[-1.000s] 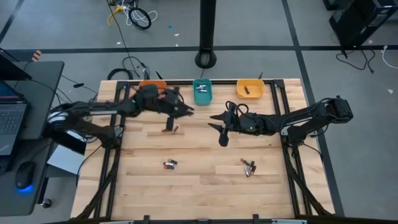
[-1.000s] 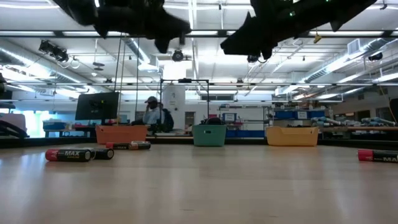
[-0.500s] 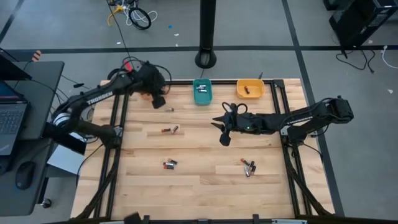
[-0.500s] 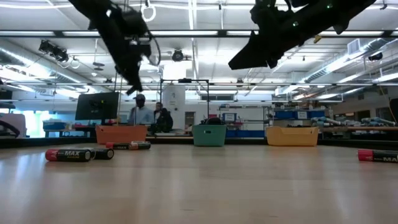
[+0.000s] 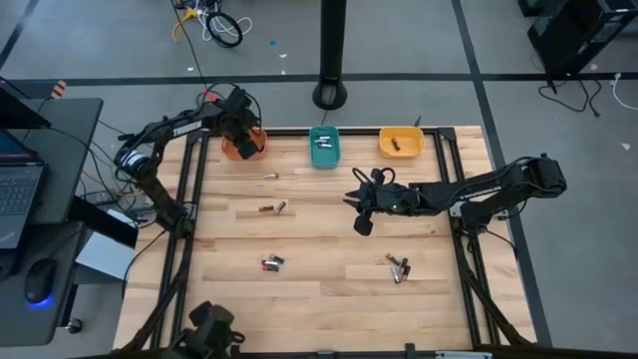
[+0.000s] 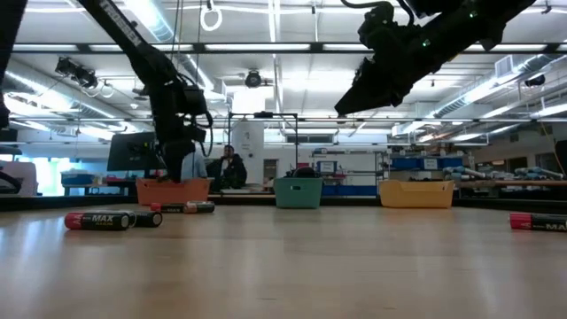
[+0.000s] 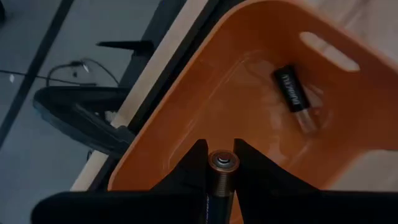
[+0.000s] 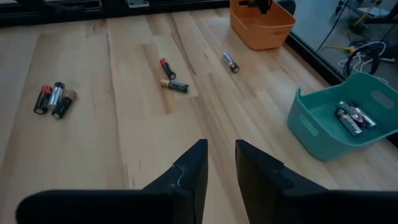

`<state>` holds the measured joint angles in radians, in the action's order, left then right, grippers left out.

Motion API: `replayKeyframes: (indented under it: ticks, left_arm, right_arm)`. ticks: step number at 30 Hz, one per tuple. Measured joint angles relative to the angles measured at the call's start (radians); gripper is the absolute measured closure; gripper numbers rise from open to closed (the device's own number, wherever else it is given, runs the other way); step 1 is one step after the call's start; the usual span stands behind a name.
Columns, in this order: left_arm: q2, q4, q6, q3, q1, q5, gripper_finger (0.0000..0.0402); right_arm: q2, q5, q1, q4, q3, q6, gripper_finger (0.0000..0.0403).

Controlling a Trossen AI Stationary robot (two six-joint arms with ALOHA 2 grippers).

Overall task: Sort batteries
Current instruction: Put the brown-black battery in the orange bin, then put the red-black battery in the yellow bin

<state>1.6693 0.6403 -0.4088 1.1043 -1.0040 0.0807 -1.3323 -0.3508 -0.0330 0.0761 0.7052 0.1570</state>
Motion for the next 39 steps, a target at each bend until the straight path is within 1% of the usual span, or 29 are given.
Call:
replayKeyframes:
  ticks: [9,17,24,26,29,31,34,37,39]
  left_arm:
    - [0.094,-0.008,0.019,0.017,0.002,-0.032,0.0346]
    - [0.112,-0.017,0.055,0.016,0.002,-0.034,0.0344]
    - [0.112,-0.014,0.078,0.016,0.005,-0.033,0.0259]
    - [0.111,-0.014,0.080,0.016,0.007,-0.033,0.0248]
    - [0.096,-0.017,0.087,0.016,0.011,-0.032,0.0243]
    - [0.072,-0.020,0.097,0.016,0.012,-0.030,0.0247]
    - [0.007,-0.035,0.100,0.016,0.017,-0.029,0.0272]
    - [-0.093,-0.076,0.101,0.005,0.040,-0.032,0.0313]
    - [-0.166,-0.118,0.104,-0.015,0.064,-0.076,0.0344]
  right_arm:
    - [0.000,0.000,0.000,-0.005,0.000,0.000,0.0309]
    - [0.000,0.000,0.000,-0.005,0.000,0.000,0.0310]
    - [0.000,0.000,0.000,-0.018,0.000,0.008,0.0311]
    - [0.000,0.000,0.000,-0.021,0.000,0.008,0.0311]
    - [0.000,0.000,0.000,-0.021,0.000,0.007,0.0311]
    - [0.001,0.001,0.000,-0.029,0.000,0.007,0.0311]
    - [0.021,0.020,0.001,-0.095,0.004,0.017,0.0311]
    - [0.043,0.047,-0.001,-0.275,0.055,0.076,0.0312]
    - [0.045,0.054,-0.017,-0.412,0.093,0.120,0.0314]
